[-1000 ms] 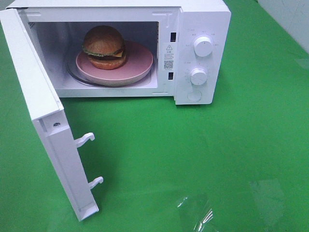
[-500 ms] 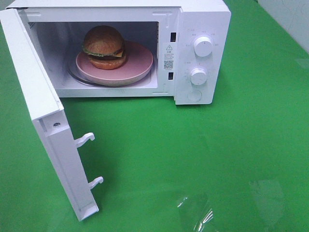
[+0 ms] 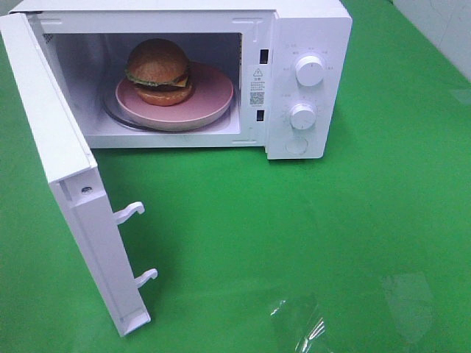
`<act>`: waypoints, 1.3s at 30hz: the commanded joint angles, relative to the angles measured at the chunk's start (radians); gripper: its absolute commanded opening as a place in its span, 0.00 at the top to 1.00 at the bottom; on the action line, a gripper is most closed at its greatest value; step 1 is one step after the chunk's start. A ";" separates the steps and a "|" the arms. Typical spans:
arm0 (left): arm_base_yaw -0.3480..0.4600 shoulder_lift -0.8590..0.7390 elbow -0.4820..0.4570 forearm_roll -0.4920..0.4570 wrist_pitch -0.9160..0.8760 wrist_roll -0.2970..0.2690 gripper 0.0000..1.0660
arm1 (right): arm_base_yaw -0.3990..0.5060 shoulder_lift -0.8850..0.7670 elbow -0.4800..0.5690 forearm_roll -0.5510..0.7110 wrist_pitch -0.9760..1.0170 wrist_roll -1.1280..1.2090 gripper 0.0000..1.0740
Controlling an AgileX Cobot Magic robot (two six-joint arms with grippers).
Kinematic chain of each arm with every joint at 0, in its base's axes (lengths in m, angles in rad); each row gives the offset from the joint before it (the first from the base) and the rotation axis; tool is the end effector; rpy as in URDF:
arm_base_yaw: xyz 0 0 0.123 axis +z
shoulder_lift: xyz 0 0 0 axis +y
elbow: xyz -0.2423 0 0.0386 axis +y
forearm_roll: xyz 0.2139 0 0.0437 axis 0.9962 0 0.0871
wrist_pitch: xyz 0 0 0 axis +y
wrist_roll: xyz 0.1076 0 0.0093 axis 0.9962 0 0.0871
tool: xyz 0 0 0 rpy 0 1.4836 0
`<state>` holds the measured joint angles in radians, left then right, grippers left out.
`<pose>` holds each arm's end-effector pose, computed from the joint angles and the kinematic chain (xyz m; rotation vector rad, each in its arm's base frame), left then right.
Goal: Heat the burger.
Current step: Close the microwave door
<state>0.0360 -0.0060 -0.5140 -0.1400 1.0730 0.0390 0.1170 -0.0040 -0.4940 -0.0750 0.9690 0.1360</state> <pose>0.0178 -0.0126 0.2565 0.0122 2.0308 -0.1200 0.0252 -0.0038 0.2609 0.0178 1.9533 0.0786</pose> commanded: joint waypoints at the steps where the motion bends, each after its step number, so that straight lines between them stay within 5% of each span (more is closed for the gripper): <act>1: -0.002 -0.011 0.000 -0.006 -0.006 -0.001 0.09 | -0.010 -0.026 0.004 0.003 -0.008 -0.005 0.30; 10: -0.002 0.005 0.000 -0.004 -0.006 -0.005 0.10 | -0.010 -0.026 0.004 0.003 -0.008 -0.005 0.30; 15: -0.002 0.038 -0.019 -0.006 -0.037 -0.060 0.16 | -0.010 -0.026 0.004 0.003 -0.008 -0.005 0.30; 17: -0.002 0.084 -0.050 -0.005 -0.126 -0.080 0.29 | -0.010 -0.026 0.004 0.003 -0.008 -0.005 0.30; 22: -0.002 0.132 -0.050 -0.006 -0.199 -0.080 0.39 | -0.010 -0.026 0.004 0.003 -0.008 -0.005 0.30; 24: -0.002 0.200 -0.048 -0.006 -0.263 -0.080 0.53 | -0.010 -0.026 0.004 0.003 -0.008 -0.005 0.30; 27: -0.002 0.221 -0.048 -0.006 -0.283 -0.080 0.57 | -0.010 -0.026 0.004 0.003 -0.008 -0.005 0.30; 29: -0.002 0.307 -0.048 -0.005 -0.350 -0.070 0.78 | -0.010 -0.026 0.004 0.003 -0.008 -0.005 0.30; 32: -0.002 0.325 -0.048 -0.005 -0.363 -0.069 0.83 | -0.010 -0.026 0.004 0.003 -0.008 -0.005 0.31; 33: -0.002 0.370 -0.048 -0.005 -0.397 -0.068 0.96 | -0.010 -0.026 0.004 0.003 -0.008 -0.005 0.31; 39: -0.002 0.470 -0.047 -0.002 -0.497 -0.068 1.00 | -0.010 -0.026 0.004 0.003 -0.008 -0.005 0.31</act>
<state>0.0360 0.4550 -0.5570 -0.1400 0.6090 -0.0290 0.1170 -0.0040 -0.4940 -0.0750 0.9690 0.1360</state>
